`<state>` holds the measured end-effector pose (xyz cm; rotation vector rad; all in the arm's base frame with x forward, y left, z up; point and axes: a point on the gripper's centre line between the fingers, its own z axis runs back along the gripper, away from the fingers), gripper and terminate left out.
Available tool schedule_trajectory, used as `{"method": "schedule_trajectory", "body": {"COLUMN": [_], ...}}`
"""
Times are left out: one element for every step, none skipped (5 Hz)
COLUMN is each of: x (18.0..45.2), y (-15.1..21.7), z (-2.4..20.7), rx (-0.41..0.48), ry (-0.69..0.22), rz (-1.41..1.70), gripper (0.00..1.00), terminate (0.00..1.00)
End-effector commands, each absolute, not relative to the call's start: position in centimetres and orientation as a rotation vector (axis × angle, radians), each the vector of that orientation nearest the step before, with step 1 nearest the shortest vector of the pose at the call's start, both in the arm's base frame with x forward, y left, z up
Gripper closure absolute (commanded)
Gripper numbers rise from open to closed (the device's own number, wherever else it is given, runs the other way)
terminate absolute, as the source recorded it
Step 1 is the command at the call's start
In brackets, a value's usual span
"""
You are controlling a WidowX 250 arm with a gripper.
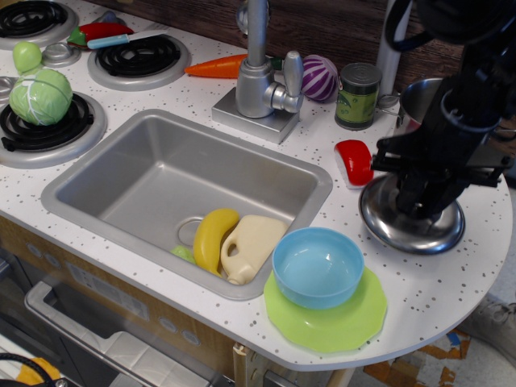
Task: Take lid off pot or pan
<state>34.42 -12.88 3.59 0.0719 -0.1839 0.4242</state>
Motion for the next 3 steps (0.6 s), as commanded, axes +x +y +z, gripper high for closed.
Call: {"method": "schedule_trajectory", "body": {"x": [35.12, 35.12, 35.12], "y": [-12.62, -12.62, -12.62], "z": [4.95, 4.95, 4.95], "rx": [0.023, 0.023, 0.023], "ry": [-0.238, -0.238, -0.238], "rz": [0.419, 0.419, 0.419], "gripper": [0.0, 0.0, 0.0], "terminate": [0.0, 0.0, 1.0]}}
